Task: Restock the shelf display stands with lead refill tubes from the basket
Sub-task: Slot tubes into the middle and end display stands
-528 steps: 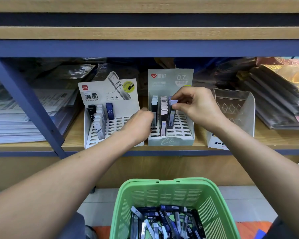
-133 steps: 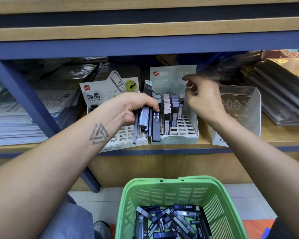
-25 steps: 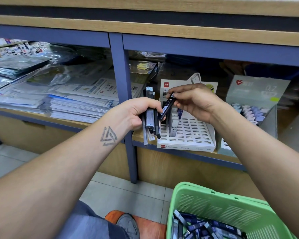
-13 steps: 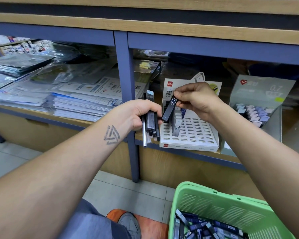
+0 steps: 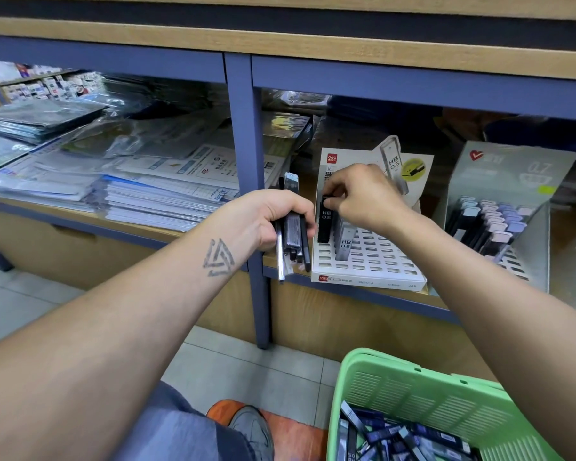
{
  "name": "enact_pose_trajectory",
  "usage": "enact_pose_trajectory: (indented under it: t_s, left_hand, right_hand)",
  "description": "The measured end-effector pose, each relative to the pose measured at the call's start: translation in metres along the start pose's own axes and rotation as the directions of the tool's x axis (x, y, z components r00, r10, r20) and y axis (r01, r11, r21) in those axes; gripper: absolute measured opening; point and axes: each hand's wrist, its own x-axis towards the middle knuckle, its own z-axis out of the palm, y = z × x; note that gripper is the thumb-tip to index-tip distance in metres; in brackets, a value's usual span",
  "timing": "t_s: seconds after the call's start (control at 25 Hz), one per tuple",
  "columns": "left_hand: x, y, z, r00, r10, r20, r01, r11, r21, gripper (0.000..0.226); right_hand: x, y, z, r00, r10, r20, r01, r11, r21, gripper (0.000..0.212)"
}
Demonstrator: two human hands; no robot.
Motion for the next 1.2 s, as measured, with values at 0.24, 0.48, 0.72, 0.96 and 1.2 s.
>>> enact_pose_trajectory:
  t_s: [0.24, 0.48, 0.72, 0.96, 1.2]
  left_hand:
    - [-0.0001, -0.0003, -0.0003, 1.0, -0.001, 0.009, 0.0, 1.0, 0.015, 0.021]
    - [-0.0009, 0.0005, 0.0001, 1.0, -0.001, 0.001, 0.001, 1.0, -0.003, 0.02]
    - [-0.0015, 0.0012, 0.0004, 1.0, -0.004, 0.003, 0.004, 1.0, 0.019, 0.02]
    - [-0.0015, 0.0009, -0.0003, 1.0, -0.001, -0.007, 0.001, 1.0, -0.004, 0.017]
    - [-0.0008, 0.0011, -0.0003, 1.0, 0.002, 0.001, -0.002, 1.0, 0.012, 0.018]
  right_hand:
    - [0.0001, -0.0006, 0.0004, 0.999, 0.014, -0.041, -0.018, 0.995, -0.096, 0.009]
    - [0.0008, 0.0025, 0.0018, 0.997, 0.042, -0.06, -0.046, 0.997, -0.062, 0.008]
    - [-0.0006, 0.003, 0.0059, 0.998, 0.042, -0.038, -0.043, 0.999, -0.007, 0.009]
    - [-0.0011, 0.0005, 0.002, 0.998, 0.038, -0.047, -0.043, 0.992, -0.115, 0.009]
    - [-0.0002, -0.0017, 0.0073, 1.0, 0.011, -0.009, -0.012, 0.993, -0.119, 0.018]
